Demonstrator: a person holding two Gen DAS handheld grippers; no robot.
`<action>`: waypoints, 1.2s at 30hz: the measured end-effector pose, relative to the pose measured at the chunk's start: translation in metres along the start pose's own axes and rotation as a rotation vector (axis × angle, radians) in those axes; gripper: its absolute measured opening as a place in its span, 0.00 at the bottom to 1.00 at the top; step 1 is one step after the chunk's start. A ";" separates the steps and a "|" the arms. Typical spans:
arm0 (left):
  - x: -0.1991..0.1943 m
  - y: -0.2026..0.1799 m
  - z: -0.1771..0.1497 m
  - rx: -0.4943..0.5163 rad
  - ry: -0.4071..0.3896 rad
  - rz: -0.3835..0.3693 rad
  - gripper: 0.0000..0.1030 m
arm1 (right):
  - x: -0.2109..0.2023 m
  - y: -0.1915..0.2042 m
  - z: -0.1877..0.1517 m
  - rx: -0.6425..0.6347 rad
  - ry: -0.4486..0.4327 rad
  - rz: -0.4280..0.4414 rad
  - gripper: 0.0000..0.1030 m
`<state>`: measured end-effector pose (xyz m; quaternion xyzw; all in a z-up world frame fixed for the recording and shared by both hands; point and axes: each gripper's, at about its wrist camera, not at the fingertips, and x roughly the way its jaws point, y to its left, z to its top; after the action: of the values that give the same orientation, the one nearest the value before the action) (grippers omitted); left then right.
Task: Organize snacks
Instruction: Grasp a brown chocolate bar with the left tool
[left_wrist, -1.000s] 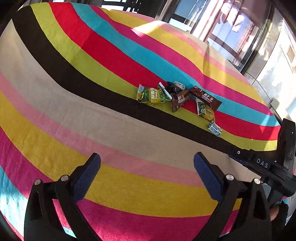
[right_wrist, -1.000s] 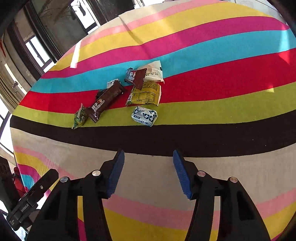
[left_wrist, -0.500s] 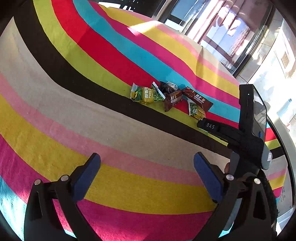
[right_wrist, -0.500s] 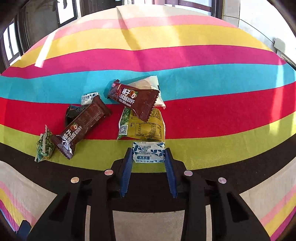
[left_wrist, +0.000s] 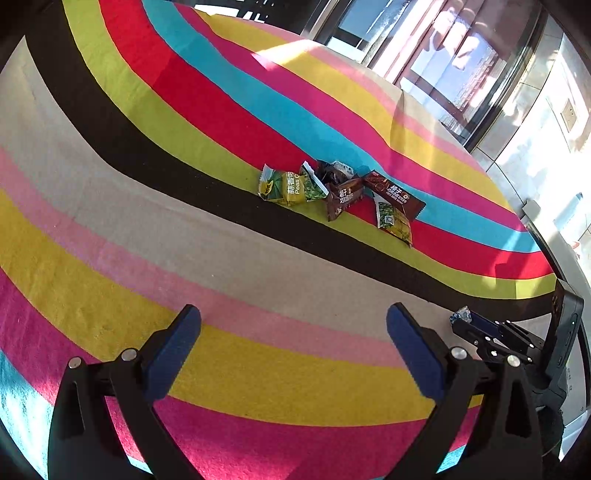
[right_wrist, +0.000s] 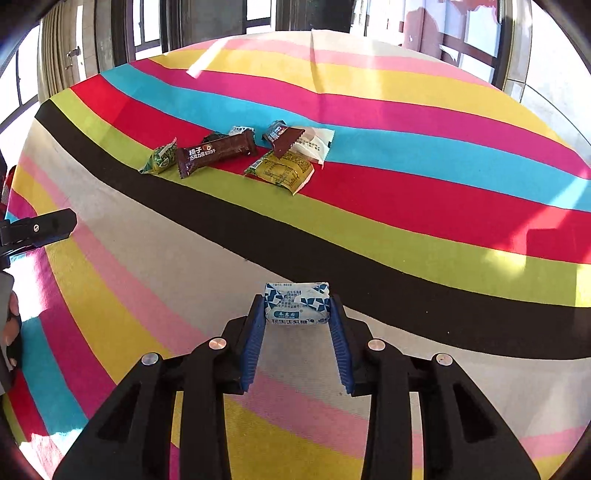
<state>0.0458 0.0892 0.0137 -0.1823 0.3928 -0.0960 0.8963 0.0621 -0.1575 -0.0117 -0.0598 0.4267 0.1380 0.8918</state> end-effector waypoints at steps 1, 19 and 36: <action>0.000 0.000 0.000 0.000 0.000 0.001 0.98 | 0.002 -0.002 0.000 0.012 0.003 -0.004 0.35; 0.017 -0.024 0.009 0.035 0.100 0.049 0.98 | 0.001 -0.002 -0.001 0.031 0.012 -0.021 0.32; 0.164 -0.120 0.106 -0.294 0.073 -0.120 0.82 | -0.001 -0.022 -0.004 0.145 -0.007 0.104 0.33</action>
<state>0.2316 -0.0452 0.0183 -0.3310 0.4233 -0.0976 0.8377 0.0654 -0.1794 -0.0138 0.0274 0.4351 0.1531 0.8869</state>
